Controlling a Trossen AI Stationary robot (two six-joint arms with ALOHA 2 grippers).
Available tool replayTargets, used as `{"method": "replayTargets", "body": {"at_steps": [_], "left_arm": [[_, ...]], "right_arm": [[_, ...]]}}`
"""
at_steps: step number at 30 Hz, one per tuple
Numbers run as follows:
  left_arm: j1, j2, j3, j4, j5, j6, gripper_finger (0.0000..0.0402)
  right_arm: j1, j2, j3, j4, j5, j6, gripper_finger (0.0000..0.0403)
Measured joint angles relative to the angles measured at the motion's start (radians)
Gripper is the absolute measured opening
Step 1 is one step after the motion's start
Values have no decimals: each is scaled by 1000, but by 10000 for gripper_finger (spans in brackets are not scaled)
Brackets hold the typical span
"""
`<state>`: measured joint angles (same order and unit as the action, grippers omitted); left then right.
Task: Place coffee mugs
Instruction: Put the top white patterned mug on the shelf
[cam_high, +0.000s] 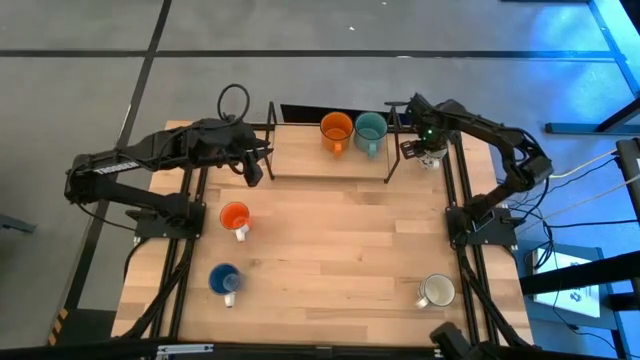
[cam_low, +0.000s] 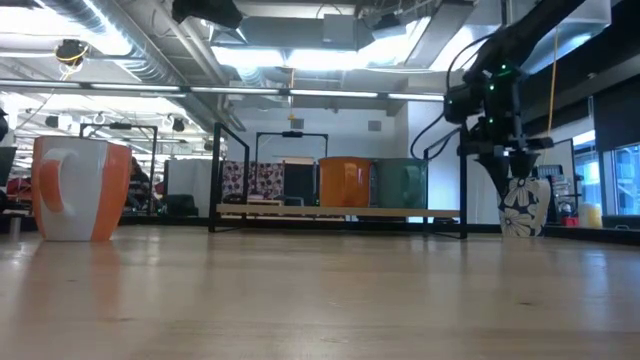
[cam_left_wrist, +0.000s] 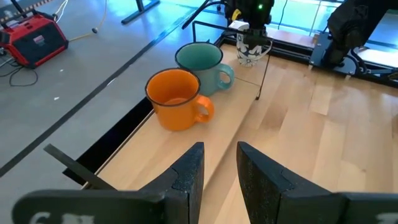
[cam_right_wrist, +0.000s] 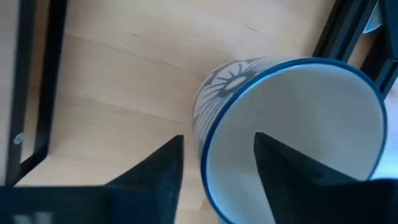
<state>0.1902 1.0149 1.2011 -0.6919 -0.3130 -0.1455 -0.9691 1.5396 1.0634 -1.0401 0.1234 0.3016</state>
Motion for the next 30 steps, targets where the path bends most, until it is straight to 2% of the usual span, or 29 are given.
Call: {"method": "replayTargets", "body": {"at_steps": [12,21,26,30], "left_arm": [[-1,-2,0,-8,0,0,88],[-1,-2,0,-8,0,0,88],[-1,-2,0,-7,0,0,88],[-1,-2,0,-7,0,0,88]], "right_arm": [[0,14,0,-7,-3,-24,16],[8,-77,2,-76,-12,-34,7],[87,-170,2,-161,-43,10,11],[202,-238,3,-202,-83,68,7]]}}
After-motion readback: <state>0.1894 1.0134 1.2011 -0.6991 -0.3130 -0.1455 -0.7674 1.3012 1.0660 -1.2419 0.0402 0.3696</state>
